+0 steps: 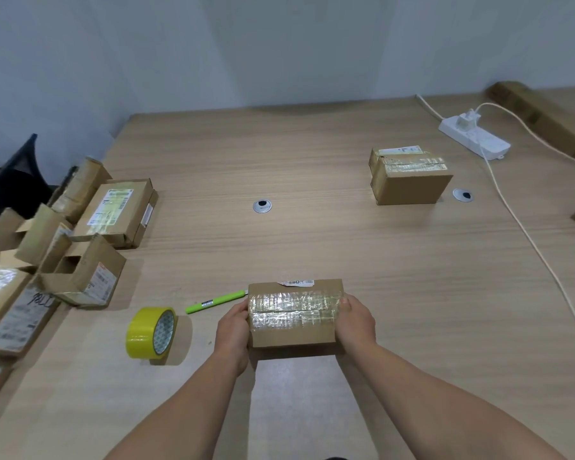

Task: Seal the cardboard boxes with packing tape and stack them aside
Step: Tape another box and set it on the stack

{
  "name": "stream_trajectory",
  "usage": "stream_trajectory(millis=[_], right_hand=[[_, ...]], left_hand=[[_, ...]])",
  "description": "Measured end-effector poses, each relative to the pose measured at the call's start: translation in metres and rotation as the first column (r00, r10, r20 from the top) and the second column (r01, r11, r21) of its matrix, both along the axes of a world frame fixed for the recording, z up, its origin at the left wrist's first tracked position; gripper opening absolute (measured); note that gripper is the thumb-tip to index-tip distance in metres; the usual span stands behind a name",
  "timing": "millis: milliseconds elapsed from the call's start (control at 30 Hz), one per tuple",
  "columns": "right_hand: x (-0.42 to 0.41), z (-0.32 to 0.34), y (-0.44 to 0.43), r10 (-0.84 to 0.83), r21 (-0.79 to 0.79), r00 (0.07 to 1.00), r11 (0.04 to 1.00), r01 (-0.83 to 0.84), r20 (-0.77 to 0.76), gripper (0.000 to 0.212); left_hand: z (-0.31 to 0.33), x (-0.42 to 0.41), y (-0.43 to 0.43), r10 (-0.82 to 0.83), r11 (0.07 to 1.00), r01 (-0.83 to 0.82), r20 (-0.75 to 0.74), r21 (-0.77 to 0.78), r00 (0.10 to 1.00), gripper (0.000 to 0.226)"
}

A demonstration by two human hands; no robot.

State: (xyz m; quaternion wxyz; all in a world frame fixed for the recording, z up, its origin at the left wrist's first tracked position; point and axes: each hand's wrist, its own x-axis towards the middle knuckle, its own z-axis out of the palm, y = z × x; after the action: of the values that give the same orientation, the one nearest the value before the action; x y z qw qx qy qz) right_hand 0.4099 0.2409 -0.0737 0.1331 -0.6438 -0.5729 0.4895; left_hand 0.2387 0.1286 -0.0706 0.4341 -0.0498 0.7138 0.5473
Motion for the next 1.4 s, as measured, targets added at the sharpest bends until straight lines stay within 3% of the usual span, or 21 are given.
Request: stream_trajectory(millis=[300,533,867,1167,1400], right_hand=[[0.000,0.010,0.008,0.008,-0.084,0.999,0.996,-0.010,-0.032,0.040],[0.000,0.015,0.012,-0.159,-0.167,0.962,0.978,0.123,-0.222,0.040],[-0.002,0.018,0.010,-0.221,-0.235,0.908,0.961,0.142,-0.356,0.041],[-0.002,0.011,0.008,-0.261,-0.229,0.894,0.955,0.186,-0.363,0.032],[0.000,0.007,0.012,-0.240,-0.194,0.915,0.964,0.184,-0.325,0.036]], left_hand=[[0.017,-0.002,-0.002,-0.053,0.998,0.049,-0.145,-0.035,0.988,0.040],[0.035,-0.005,0.001,-0.007,0.998,0.015,-0.140,0.058,0.990,0.029],[0.039,-0.008,-0.009,0.001,0.994,0.010,-0.102,0.105,0.995,0.022],[0.033,-0.007,-0.012,-0.001,0.995,0.008,-0.059,0.104,0.998,0.012],[0.036,-0.003,-0.006,-0.015,0.995,0.022,-0.068,0.097,0.998,0.023]])
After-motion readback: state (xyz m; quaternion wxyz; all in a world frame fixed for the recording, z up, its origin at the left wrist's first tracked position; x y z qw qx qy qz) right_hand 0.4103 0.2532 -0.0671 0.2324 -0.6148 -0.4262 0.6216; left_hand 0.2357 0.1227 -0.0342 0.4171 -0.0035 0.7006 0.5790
